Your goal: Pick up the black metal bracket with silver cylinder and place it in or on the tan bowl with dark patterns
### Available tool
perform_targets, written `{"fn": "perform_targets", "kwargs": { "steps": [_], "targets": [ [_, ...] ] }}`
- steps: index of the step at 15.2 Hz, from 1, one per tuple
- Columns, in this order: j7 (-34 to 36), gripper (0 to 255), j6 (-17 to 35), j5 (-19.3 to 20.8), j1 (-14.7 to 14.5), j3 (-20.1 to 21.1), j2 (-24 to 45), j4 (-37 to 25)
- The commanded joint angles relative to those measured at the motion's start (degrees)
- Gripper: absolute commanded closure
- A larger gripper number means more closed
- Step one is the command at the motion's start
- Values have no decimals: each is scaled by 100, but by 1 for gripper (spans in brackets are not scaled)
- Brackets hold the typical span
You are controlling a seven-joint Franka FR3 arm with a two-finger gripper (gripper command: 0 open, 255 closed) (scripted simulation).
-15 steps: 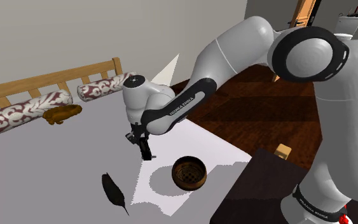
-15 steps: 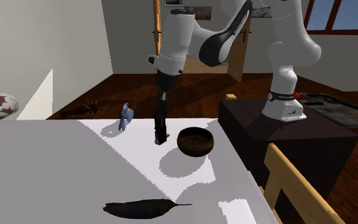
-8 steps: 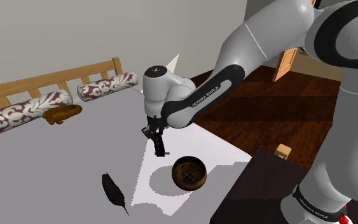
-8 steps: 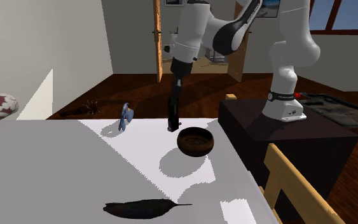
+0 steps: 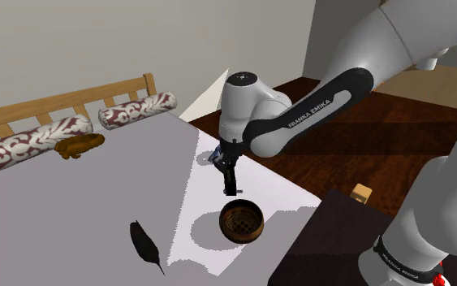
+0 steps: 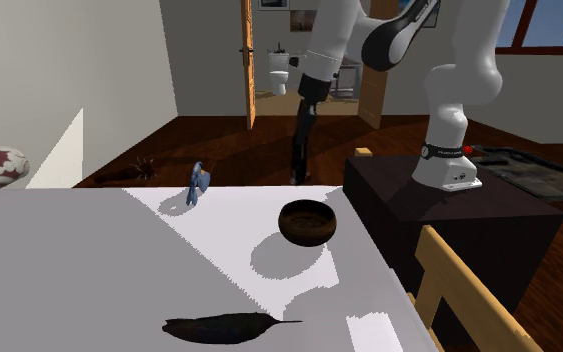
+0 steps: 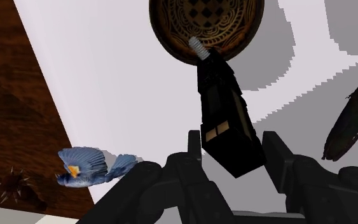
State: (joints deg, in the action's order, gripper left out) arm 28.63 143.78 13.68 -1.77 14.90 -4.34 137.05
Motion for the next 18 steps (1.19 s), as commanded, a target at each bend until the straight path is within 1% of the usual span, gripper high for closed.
{"fn": "perform_targets", "kwargs": {
  "steps": [1,2,7,13,18],
  "targets": [
    [-290,255,17,-219,27,-95,-464,425],
    [-517,255,-21,-378,27,-190,-827,715],
    [-315,255,393,-161,77,-162,-541,863],
    [4,255,882,202,183,-108,-147,990],
    [373,255,1270,639,273,-88,224,1045]
  ]
}}
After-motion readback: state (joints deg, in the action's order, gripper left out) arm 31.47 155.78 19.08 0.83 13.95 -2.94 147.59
